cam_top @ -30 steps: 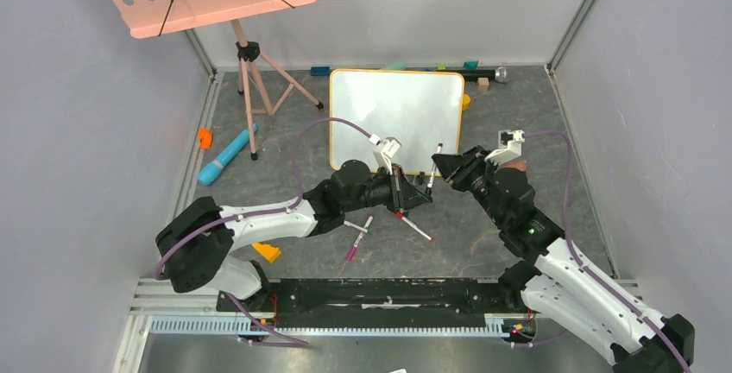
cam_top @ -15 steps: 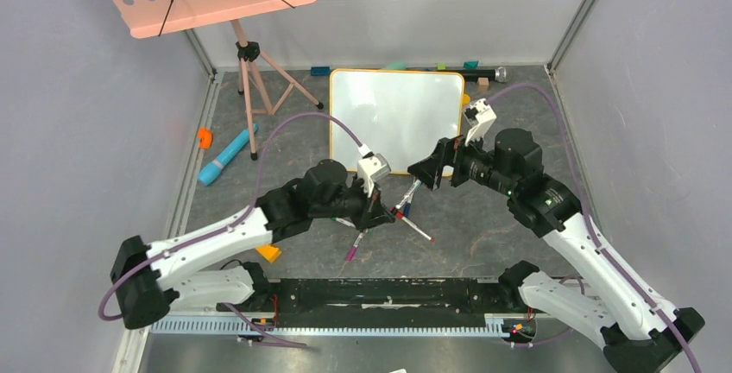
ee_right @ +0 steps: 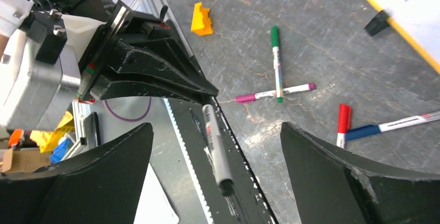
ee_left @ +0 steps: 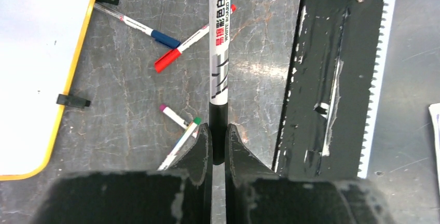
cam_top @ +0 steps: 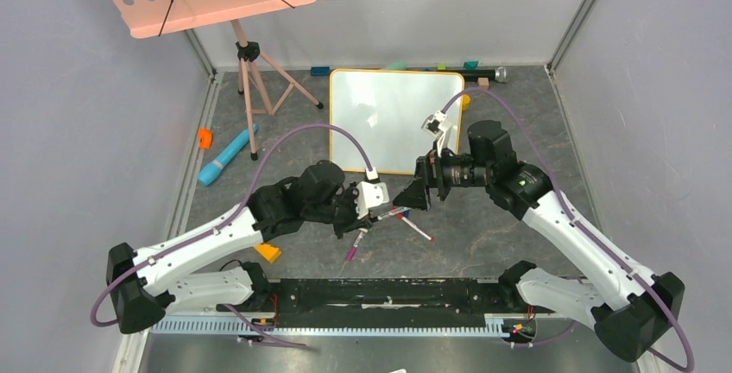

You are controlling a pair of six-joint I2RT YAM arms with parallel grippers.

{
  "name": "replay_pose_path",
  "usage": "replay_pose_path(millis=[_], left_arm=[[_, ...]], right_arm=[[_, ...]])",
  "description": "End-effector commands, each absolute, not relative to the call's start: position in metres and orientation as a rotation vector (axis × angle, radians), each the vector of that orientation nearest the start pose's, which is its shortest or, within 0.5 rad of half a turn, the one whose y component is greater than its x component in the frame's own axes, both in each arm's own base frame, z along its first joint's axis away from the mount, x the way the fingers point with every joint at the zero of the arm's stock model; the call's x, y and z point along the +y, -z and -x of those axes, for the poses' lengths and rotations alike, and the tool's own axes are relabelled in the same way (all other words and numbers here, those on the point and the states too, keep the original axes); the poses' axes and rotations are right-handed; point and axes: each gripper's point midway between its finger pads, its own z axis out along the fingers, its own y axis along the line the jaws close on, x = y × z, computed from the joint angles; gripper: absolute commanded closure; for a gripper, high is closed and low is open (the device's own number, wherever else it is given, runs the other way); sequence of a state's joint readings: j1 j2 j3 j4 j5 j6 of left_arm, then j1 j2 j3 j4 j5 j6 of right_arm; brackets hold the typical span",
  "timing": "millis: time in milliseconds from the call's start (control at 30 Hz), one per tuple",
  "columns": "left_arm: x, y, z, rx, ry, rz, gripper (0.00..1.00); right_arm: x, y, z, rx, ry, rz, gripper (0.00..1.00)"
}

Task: Write a sentence on the whiteboard
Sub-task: Pass from the right arm to the left, then open the pen cap from the whiteboard marker.

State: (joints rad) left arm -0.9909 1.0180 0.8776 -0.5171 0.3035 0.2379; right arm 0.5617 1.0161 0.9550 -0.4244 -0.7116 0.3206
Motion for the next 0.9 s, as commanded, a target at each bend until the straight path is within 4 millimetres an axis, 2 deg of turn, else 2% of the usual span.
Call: replay_pose_path(millis=[0, 167, 367, 433, 533, 667, 767, 867], left_arm=[[-0.278, -0.197, -0.141, 1.656, 0.632, -1.577, 0.98], [-0.28, -0.195, -0.146, 1.643, 0.611, -1.577, 0.98], [-0.282, -0.192, -0.147, 1.64, 0.615, -1.581, 0.98], [-0.284, -0.192, -0.146, 1.629, 0.624, -1.576, 0.98], [-0.285, -0.196, -0.146, 1.606, 0.634, -1.562, 0.98], [-0.286, -0.196, -0.147, 1.602, 0.633, -1.562, 0.98], [-0.285, -0.194, -0.146, 1.608, 0.631, -1.569, 0.98], [-0.285, -0.193, -0.146, 1.608, 0.633, -1.574, 0.98]], right_arm=[[0.273, -0.266, -0.167, 2.005, -1.303, 0.797, 0.09], [0.276, -0.248, -0.168, 2.064, -1.287, 0.76, 0.19], [0.279, -0.232, -0.164, 2.105, -1.303, 0.741, 0.4], [0.28, -0.228, -0.163, 2.119, -1.307, 0.743, 0.42], [0.282, -0.224, -0.162, 2.13, -1.303, 0.75, 0.36], [0.285, -0.223, -0.162, 2.137, -1.309, 0.746, 0.47], [0.286, -0.22, -0.162, 2.153, -1.295, 0.744, 0.48], [0.288, -0.218, -0.16, 2.164, -1.3, 0.754, 0.53]])
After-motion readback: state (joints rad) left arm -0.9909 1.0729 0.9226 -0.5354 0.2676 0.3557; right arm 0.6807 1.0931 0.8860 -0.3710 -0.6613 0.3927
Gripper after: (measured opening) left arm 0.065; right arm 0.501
